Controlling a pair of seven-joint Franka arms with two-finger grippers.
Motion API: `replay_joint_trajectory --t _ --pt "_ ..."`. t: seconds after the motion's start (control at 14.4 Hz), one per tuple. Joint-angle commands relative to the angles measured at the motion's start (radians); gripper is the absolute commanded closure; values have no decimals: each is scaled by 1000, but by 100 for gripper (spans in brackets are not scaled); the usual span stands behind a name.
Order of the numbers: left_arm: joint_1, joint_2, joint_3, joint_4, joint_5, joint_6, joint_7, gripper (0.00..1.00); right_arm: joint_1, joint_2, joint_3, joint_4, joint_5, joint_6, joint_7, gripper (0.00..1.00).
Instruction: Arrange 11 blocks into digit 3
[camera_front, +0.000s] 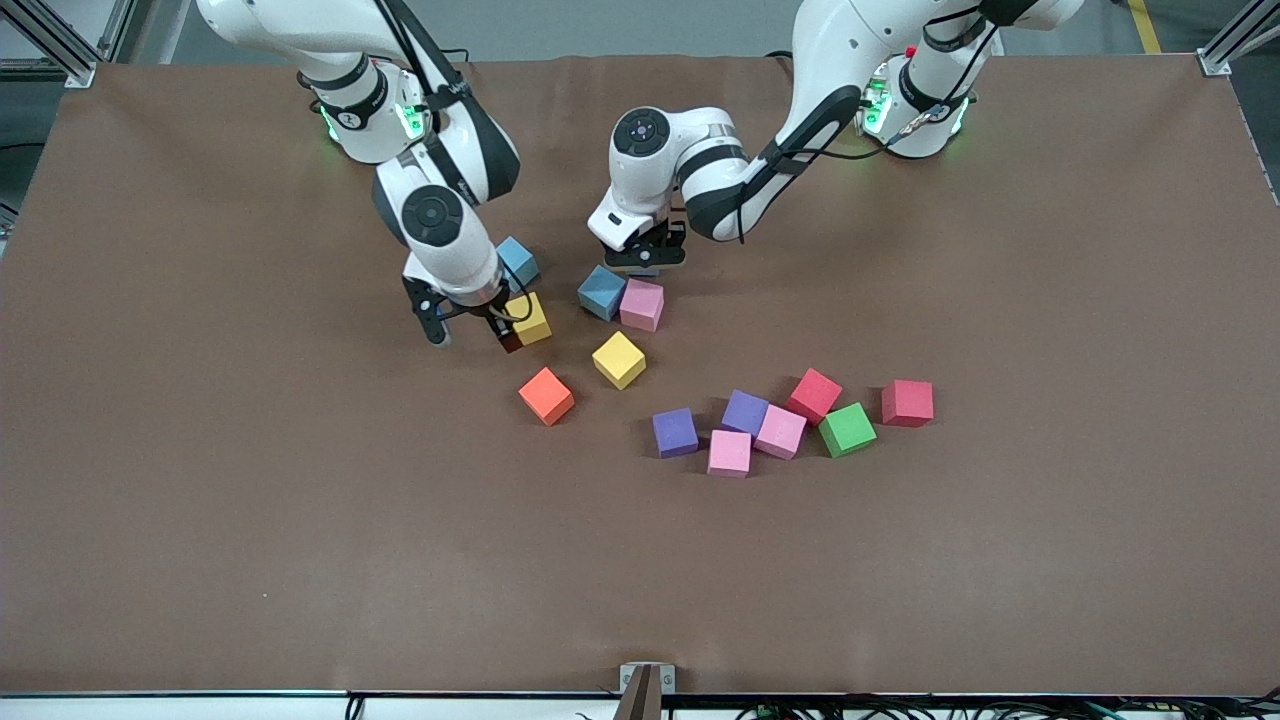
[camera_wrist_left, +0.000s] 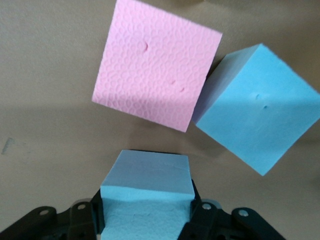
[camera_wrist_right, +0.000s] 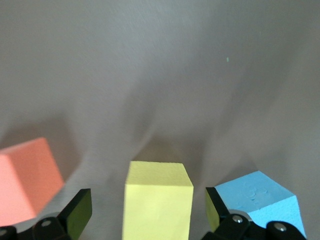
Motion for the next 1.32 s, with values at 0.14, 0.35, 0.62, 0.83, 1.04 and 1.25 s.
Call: replay_joint_trajectory --t 0.14,0.35,0.62,0.83,1.04,1.25 --pt "-48 8 41 18 21 -12 -29 59 31 22 -7 -10 9 9 59 0" --pt "-52 10 41 19 21 -15 -29 50 31 34 -7 -9 9 22 82 0" --pt "-45 -4 41 39 22 -47 -28 0 31 45 -7 -10 9 61 114 0" --pt "-33 -36 38 50 15 -111 -23 0 31 47 -7 -12 9 69 116 3" --pt "5 -84 35 49 10 -135 -18 0 39 45 -7 -14 10 71 137 11" --pt "69 -130 33 58 4 -136 -12 0 38 43 -7 -14 10 62 162 86"
